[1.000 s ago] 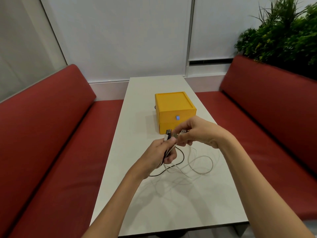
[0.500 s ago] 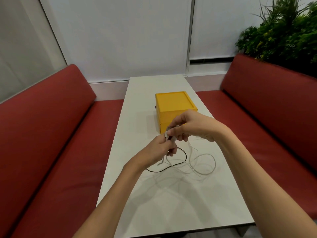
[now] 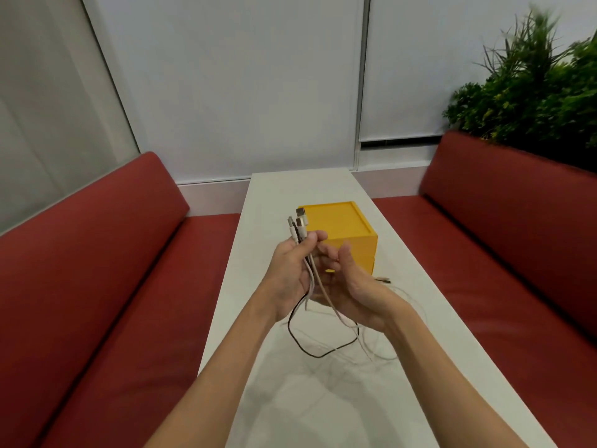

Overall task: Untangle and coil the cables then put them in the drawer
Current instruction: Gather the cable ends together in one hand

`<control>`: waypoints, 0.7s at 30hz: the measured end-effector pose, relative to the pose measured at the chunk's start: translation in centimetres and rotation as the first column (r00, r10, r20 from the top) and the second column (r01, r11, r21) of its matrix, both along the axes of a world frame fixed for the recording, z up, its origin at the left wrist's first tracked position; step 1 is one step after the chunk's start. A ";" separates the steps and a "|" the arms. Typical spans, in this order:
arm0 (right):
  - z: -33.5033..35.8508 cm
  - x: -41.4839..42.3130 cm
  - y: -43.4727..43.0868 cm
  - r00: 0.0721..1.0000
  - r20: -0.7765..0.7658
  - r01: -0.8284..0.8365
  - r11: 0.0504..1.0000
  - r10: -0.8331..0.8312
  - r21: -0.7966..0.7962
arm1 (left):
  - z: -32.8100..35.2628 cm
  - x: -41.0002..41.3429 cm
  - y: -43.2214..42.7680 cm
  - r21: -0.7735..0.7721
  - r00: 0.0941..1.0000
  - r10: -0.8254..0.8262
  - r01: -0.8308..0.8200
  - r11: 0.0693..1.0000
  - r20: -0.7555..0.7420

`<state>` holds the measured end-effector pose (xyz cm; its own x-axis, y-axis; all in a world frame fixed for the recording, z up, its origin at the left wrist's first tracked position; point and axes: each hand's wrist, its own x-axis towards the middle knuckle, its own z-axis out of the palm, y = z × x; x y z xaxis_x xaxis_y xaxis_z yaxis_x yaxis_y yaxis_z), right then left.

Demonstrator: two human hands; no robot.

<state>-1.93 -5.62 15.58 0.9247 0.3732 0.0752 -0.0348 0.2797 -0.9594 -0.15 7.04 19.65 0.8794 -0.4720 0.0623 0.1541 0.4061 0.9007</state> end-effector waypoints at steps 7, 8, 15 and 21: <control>-0.3 -0.9 -0.6 0.997 0.016 -0.065 0.979 0.070 -0.191 | -1.1 1.2 1.1 0.253 0.985 0.031 -0.073 0.965 0.167; -0.3 -0.9 -0.6 0.999 0.034 -0.025 0.976 0.033 -0.216 | -1.2 1.5 1.5 0.299 0.981 0.025 -0.084 0.950 0.194; -0.8 -1.1 0.4 0.918 0.261 0.378 0.853 -0.297 -0.359 | -1.4 2.6 2.4 0.150 0.989 0.142 -0.147 0.978 0.048; -1.0 -1.1 0.4 0.889 0.364 0.436 0.760 -0.278 -0.483 | -1.1 3.0 2.7 0.065 0.986 0.152 -0.148 0.987 -0.063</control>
<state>-3.00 -5.18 14.60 0.9737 0.0702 0.2168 0.2277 -0.3418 -0.9118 2.81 9.78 18.56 0.9417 -0.3354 -0.0243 0.1571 0.3748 0.9137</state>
